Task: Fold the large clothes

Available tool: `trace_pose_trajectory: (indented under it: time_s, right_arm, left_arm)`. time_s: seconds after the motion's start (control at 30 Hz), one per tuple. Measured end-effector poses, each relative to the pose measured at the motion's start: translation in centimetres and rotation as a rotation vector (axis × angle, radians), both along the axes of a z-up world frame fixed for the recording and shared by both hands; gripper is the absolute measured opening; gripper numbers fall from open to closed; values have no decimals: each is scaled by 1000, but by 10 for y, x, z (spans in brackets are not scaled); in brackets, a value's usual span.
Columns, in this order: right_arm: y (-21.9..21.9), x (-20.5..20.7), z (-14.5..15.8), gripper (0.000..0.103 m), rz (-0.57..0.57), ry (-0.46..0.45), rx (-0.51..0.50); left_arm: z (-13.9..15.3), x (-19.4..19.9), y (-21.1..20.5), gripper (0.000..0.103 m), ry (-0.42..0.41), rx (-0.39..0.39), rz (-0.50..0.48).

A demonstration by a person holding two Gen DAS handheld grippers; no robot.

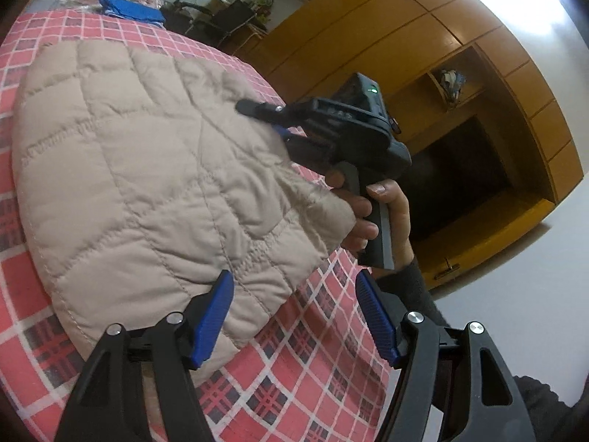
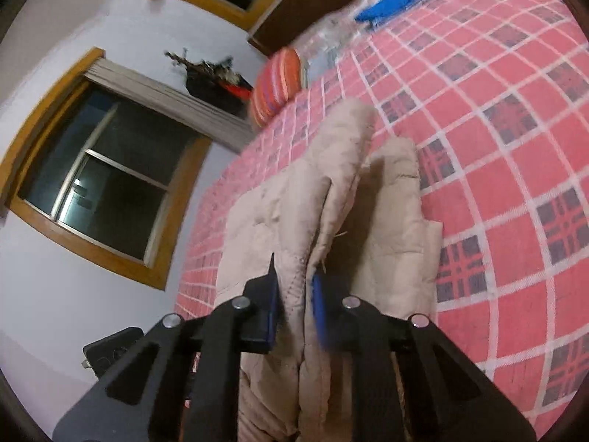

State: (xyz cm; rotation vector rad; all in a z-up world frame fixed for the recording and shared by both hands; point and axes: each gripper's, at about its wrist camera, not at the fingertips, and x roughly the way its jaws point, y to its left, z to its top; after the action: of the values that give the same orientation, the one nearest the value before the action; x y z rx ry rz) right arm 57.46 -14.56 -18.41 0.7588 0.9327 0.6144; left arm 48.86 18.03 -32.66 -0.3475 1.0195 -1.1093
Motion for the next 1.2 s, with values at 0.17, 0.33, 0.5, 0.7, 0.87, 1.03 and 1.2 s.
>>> trace_pose_trajectory:
  time_s: [0.17,0.33,0.5,0.7,0.87,1.03,1.2]
  right_arm:
    - [-20,10,-70,18,-60,122,86]
    - [-31,-1,-35,38,-79,48,76]
    - [2,-38,36,38,4,-130,-128]
    - [46,-57,16,31,162,-114,-383]
    - [29,-58,-33,32,152,-49,-407]
    - [30,-60,-35,32,122,-38,-336]
    - [8,-104,14,36,83,-115,-304]
  left_arm:
    - [-6,-4,-10,69,10,39,-33]
    - [50,11,14,70,-102,18,17]
    - [69,89,40,78,-129,89,186]
    - [19,155,25,76,1,179,214]
    - [0,162,-4,76,6,189,165]
    - [5,158,-3,76,6,225,197]
    - [55,99,22,76,-135,159,148]
